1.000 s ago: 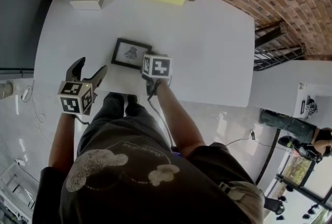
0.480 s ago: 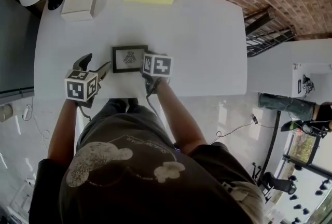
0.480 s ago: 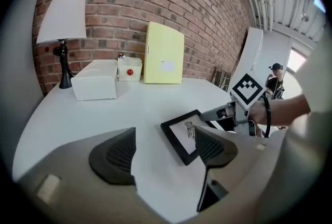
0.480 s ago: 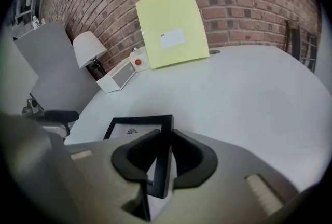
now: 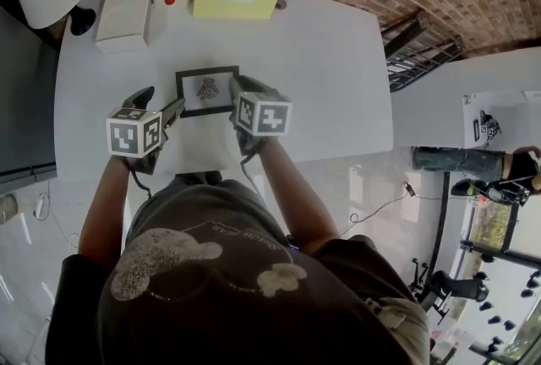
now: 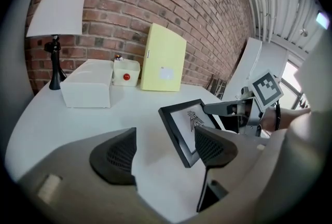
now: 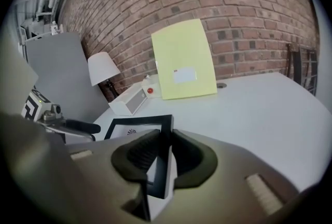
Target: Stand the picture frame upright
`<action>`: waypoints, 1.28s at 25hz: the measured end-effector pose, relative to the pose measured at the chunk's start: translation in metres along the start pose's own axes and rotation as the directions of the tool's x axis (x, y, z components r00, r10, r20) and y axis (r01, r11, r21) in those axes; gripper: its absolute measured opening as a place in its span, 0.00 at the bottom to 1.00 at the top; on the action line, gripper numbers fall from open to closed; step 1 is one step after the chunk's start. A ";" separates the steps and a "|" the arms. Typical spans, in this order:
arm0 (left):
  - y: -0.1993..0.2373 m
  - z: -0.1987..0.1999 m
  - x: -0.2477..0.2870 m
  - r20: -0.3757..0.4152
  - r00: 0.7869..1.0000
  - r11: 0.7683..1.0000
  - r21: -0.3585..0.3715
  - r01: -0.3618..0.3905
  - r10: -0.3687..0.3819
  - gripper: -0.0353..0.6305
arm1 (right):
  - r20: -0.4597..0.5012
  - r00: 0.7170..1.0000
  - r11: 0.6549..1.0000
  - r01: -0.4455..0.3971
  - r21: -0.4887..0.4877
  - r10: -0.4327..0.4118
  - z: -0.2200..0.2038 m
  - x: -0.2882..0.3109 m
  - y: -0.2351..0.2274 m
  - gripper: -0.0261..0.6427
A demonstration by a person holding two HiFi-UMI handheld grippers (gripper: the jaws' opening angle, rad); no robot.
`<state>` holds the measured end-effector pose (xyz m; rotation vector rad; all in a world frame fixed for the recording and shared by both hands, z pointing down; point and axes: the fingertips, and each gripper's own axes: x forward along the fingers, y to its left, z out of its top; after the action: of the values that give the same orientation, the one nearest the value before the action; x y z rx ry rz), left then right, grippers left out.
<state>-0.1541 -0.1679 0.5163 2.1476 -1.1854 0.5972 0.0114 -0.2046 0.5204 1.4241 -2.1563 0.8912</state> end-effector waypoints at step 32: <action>0.016 0.071 0.011 0.129 0.992 0.930 0.363 -0.056 0.009 0.26 | 0.194 0.976 0.943 -0.027 -0.333 0.097 0.066 -0.011 0.047 0.18</action>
<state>-0.1562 -0.2301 0.4776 2.5136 -1.2575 0.7571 -0.0265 -0.2307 0.4530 1.3332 -2.3783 0.3856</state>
